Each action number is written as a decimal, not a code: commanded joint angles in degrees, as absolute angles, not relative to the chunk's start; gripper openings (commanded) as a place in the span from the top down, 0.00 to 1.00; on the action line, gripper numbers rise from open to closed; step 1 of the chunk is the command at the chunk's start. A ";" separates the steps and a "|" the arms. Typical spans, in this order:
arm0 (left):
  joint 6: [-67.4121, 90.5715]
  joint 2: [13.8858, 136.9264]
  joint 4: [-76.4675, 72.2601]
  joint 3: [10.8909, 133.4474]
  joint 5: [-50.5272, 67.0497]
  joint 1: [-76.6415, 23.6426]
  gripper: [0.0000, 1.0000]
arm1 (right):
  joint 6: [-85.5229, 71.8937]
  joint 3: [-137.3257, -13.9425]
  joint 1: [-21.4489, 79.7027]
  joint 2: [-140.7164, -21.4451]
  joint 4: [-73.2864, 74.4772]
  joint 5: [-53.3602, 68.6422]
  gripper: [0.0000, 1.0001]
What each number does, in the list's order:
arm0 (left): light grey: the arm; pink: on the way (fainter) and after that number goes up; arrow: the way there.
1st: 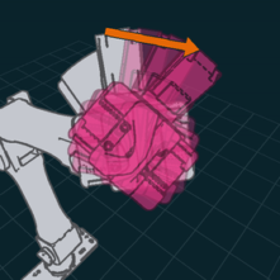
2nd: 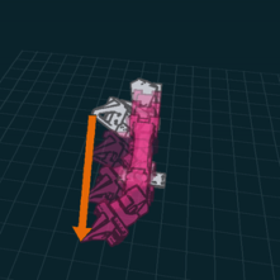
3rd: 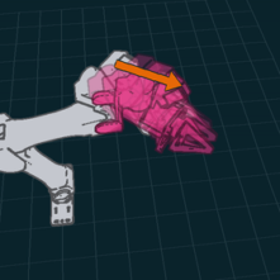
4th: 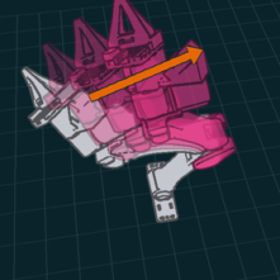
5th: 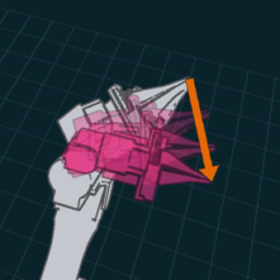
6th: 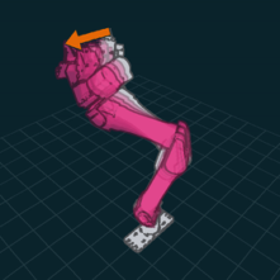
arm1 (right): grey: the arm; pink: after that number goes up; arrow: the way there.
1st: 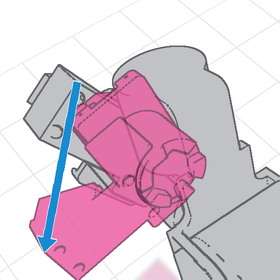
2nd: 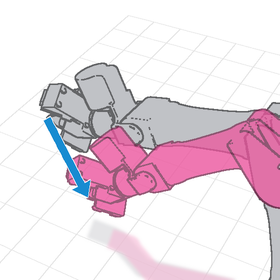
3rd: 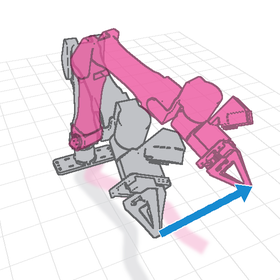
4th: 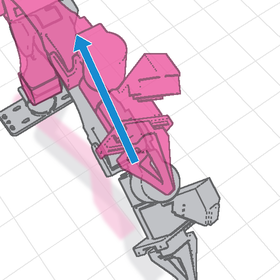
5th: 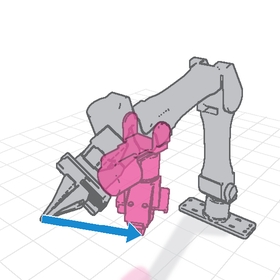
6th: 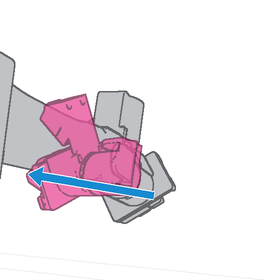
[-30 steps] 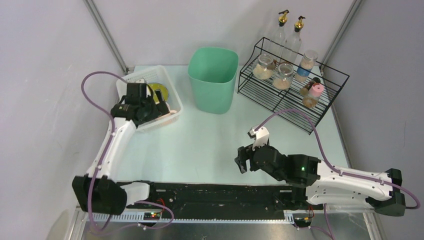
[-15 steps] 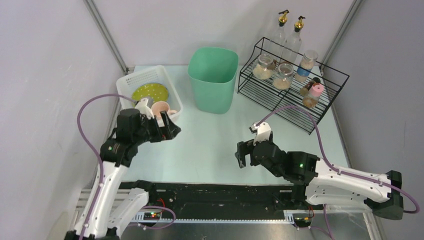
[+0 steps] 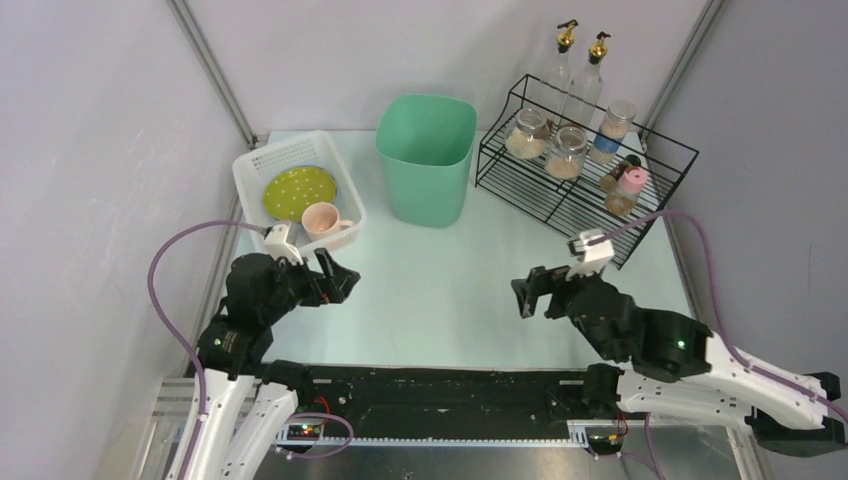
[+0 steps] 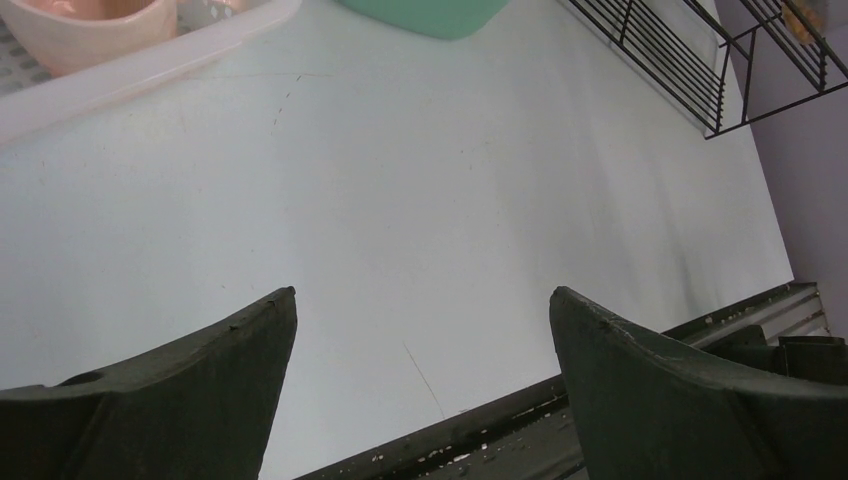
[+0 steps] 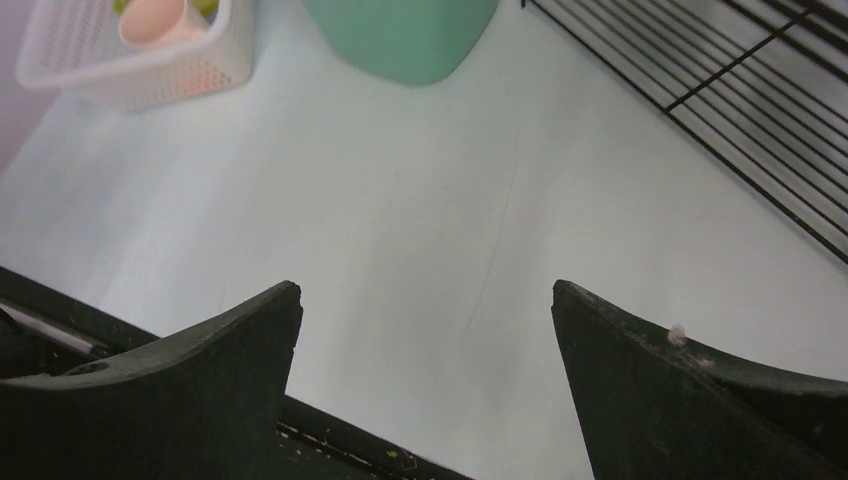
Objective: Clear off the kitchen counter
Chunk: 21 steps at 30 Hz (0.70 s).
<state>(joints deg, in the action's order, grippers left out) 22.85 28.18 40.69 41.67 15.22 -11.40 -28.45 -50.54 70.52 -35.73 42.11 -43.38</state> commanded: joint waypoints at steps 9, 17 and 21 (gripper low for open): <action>20.71 31.09 37.21 42.85 11.26 -11.56 0.00 | -24.63 -52.75 70.43 -30.00 47.04 -58.86 0.01; 21.84 27.96 36.93 41.43 9.68 -11.55 0.00 | -20.73 -50.54 70.92 -26.67 43.16 -60.04 0.01; 22.06 27.96 37.00 41.23 9.14 -11.52 0.00 | -21.45 -50.56 70.98 -27.85 43.95 -61.09 0.01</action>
<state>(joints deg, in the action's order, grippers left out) 22.44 28.23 38.61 41.67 10.57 -11.40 -21.96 -50.98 70.65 -27.00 45.15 -58.28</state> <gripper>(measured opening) 0.996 0.993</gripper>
